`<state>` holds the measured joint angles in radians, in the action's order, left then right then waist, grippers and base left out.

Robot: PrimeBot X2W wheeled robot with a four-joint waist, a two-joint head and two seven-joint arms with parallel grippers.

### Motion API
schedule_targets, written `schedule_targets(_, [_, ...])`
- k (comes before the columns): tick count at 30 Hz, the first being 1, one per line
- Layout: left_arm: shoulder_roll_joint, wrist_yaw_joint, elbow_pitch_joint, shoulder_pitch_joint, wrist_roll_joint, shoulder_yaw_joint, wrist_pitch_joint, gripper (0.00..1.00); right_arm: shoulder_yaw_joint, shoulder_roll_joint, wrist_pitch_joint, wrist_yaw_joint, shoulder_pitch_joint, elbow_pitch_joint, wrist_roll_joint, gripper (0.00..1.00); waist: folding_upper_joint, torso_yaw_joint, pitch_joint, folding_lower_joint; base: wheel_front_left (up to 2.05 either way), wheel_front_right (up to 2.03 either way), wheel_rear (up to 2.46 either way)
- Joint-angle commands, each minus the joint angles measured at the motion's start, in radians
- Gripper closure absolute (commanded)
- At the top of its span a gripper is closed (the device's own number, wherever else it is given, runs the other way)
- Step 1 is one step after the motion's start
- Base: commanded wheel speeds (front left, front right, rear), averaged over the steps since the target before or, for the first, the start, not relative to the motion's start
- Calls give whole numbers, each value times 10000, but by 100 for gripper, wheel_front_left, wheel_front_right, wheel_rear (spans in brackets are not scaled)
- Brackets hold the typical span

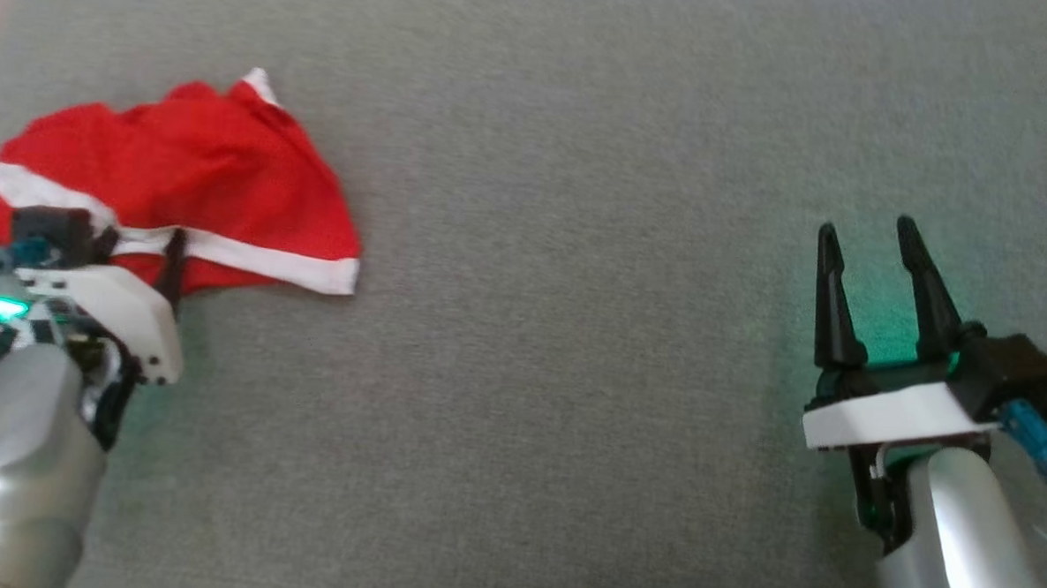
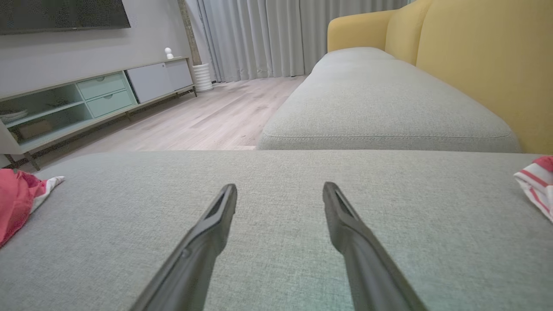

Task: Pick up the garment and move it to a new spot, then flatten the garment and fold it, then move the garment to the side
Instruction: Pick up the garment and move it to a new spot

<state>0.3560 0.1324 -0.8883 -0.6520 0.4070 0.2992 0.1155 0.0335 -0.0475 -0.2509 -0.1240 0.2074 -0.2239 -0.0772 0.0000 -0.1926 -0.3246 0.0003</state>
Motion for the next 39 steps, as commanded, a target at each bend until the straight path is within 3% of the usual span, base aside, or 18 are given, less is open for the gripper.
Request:
schedule_targets(1, [679, -19, 40, -442, 159, -216, 82, 0, 280, -28, -88, -67, 298, 388, 110, 0, 0, 307, -316, -3, 0, 0, 0])
schedule_targets(6, [986, -18, -810, -841, 1108, 376, 847, 0, 328, -28, -85, -67, 339, 576, 43, 0, 0, 559, -546, -3, 0, 0, 0])
schedule_targets(7, [1005, -18, -884, -852, 1310, 518, 1022, 63, 334, -28, -86, -67, 331, 605, 36, 0, 0, 591, -556, -3, 0, 0, 0])
schedule_targets(8, [1033, -18, -924, -852, 1526, 655, 1185, 100, 332, -28, -88, -67, 321, 630, 26, 0, 0, 620, -557, -3, 0, 0, 0])
schedule_targets(11, [1167, -18, -806, -824, 2143, 970, 1121, 100, 321, -28, -93, -67, 263, 645, -12, 0, 0, 674, -461, -3, 0, 0, 0])
schedule_targets(20, [1306, -18, -286, -797, 3192, 1647, -778, 100, 411, -28, -104, -67, 206, 456, -163, 0, 0, 783, 268, -3, 0, 0, 0])
schedule_targets(31, [617, -18, 2052, -793, 5153, 2513, -1873, 100, 310, -28, -107, -67, -134, 342, -397, 0, 0, 1167, 1207, -3, 0, 0, 0])
schedule_targets(39, [-208, -22, 3358, -1079, 5194, 3173, -2143, 100, 354, -28, -108, -67, -181, 367, -640, 0, 0, 1695, 1456, -3, 0, 0, 0])
